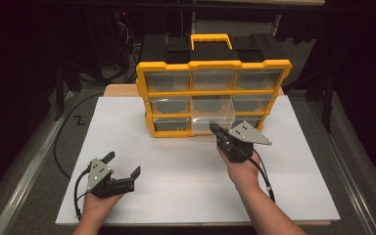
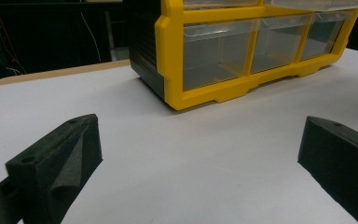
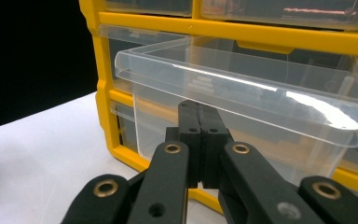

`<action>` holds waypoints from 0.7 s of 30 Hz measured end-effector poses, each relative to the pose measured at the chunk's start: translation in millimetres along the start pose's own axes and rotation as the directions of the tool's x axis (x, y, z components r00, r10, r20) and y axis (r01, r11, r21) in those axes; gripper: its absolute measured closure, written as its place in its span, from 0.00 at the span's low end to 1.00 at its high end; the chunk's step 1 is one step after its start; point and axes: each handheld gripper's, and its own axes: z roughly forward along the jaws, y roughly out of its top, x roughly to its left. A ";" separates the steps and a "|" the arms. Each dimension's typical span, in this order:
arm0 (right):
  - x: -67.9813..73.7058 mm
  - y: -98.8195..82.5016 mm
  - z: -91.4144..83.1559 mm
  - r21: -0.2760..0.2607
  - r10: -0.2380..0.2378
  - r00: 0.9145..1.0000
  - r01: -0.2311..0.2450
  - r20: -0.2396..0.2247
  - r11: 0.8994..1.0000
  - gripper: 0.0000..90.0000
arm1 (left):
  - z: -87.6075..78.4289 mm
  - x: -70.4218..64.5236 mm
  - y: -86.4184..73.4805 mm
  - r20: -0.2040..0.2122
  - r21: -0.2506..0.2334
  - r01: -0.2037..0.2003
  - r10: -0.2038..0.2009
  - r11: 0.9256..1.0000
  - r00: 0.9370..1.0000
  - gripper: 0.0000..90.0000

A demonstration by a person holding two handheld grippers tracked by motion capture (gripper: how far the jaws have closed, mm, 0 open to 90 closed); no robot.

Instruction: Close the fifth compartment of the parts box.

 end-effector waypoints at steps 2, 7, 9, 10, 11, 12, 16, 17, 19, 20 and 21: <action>-0.3 1.2 0.7 -0.002 -0.005 1.000 0.005 0.001 1.000 1.00 | -0.4 -0.1 0.1 0.001 -0.004 0.002 -0.002 1.000 1.000 0.00; -1.6 1.6 2.5 0.000 0.002 1.000 -0.002 0.005 1.000 1.00 | -1.0 0.3 0.3 0.000 -0.005 0.006 -0.006 1.000 1.000 0.00; -2.5 1.6 3.4 0.000 0.003 1.000 -0.003 0.008 1.000 1.00 | -1.0 0.3 0.3 0.001 -0.006 0.005 -0.005 1.000 1.000 0.00; -3.1 1.5 4.2 0.001 0.004 1.000 -0.004 0.010 1.000 1.00 | -0.8 0.3 0.2 0.001 -0.005 0.006 -0.006 1.000 1.000 0.00; -3.1 1.5 4.2 0.001 0.004 1.000 -0.004 0.010 1.000 1.00 | -0.5 0.4 0.1 0.002 -0.004 0.005 -0.005 1.000 1.000 0.00; -3.9 1.4 5.4 0.003 0.006 1.000 -0.006 0.012 1.000 1.00 | -0.3 0.2 0.1 0.003 -0.003 0.005 -0.005 1.000 1.000 0.00; -6.2 1.6 7.6 0.008 0.001 1.000 -0.001 0.018 1.000 1.00 | 0.2 -0.5 0.2 0.006 -0.004 0.001 -0.001 1.000 1.000 0.00; -6.6 1.9 8.2 0.010 0.002 1.000 -0.003 0.022 1.000 1.00 | 0.2 -0.4 0.2 0.007 -0.004 0.002 -0.002 1.000 1.000 0.00; -7.5 2.3 8.9 0.011 0.001 1.000 -0.002 0.024 1.000 1.00 | 0.0 -0.3 0.2 0.006 -0.005 0.003 -0.002 1.000 1.000 0.00; -8.1 2.7 9.6 0.012 0.005 1.000 -0.005 0.026 1.000 1.00 | -0.2 -0.2 0.2 0.007 -0.005 0.002 -0.002 1.000 1.000 0.00; -8.9 3.0 10.4 0.011 0.006 1.000 -0.006 0.030 1.000 1.00 | -0.3 -0.2 0.2 0.007 -0.005 0.002 -0.002 1.000 1.000 0.00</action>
